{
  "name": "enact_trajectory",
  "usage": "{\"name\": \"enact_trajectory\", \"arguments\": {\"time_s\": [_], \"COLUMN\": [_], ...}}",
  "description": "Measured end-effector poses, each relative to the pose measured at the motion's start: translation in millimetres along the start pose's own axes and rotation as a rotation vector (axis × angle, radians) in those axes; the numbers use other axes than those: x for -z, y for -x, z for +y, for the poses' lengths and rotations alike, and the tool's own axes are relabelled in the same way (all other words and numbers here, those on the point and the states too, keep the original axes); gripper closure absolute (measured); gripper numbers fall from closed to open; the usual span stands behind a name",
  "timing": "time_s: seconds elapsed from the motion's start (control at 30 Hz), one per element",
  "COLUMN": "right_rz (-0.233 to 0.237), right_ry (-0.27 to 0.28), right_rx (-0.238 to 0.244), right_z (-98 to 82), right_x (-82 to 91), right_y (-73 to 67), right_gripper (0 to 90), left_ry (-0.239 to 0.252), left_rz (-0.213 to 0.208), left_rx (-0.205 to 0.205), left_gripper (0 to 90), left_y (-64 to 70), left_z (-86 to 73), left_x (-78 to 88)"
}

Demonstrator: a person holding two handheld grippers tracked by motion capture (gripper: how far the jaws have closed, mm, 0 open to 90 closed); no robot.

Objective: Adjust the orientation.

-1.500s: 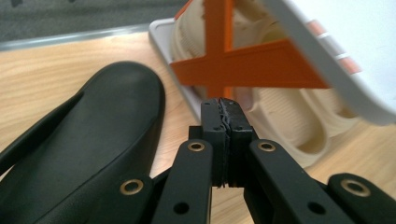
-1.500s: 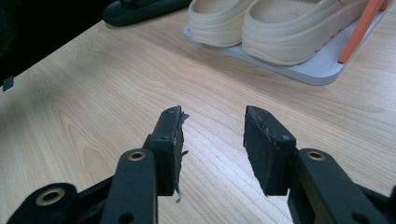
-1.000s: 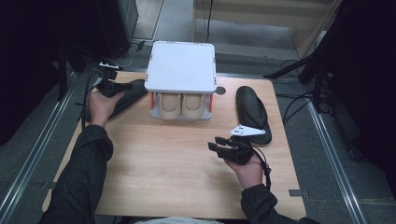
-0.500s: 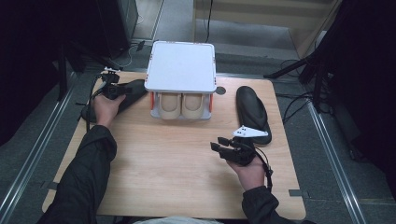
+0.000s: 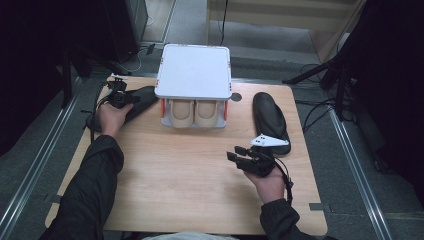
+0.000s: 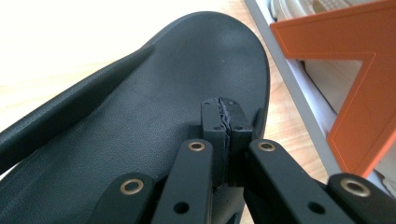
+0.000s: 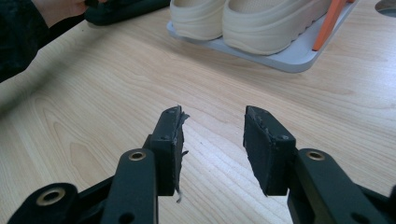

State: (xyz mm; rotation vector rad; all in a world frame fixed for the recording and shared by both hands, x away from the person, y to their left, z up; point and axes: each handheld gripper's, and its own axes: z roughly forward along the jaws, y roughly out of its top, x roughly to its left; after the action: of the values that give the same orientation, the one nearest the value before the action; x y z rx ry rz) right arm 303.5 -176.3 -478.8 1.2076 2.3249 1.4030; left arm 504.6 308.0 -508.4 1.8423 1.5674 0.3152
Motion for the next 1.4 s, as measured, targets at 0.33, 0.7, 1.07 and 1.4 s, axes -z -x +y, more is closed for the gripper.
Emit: {"name": "enact_trajectory", "arguments": {"time_s": [0.33,0.7,1.07,1.4], "right_rz": [0.004,0.014,0.025,0.032], "right_ry": [0.017,0.028,0.048,0.049], "right_rx": [0.001,0.007,0.021,0.019], "right_z": [4.3,9.1,12.5,13.0], "right_x": [3.1,4.4,6.7,6.3], "right_y": [3.9,6.1,2.4,1.9], "right_gripper": [58.8,59.1,59.8,59.8], "left_ry": [-0.047,-0.08,-0.077,-0.095], "left_rz": [-0.012,-0.067,-0.065,-0.081], "left_rx": [-0.013,-0.035,-0.059,-0.089], "left_gripper": [90.0,90.0,90.0,90.0], "left_y": [2.6,12.2,23.3,32.4], "left_z": [-15.4,-38.7,-61.7,-76.3], "left_x": [14.1,33.4,49.9,62.7]}}
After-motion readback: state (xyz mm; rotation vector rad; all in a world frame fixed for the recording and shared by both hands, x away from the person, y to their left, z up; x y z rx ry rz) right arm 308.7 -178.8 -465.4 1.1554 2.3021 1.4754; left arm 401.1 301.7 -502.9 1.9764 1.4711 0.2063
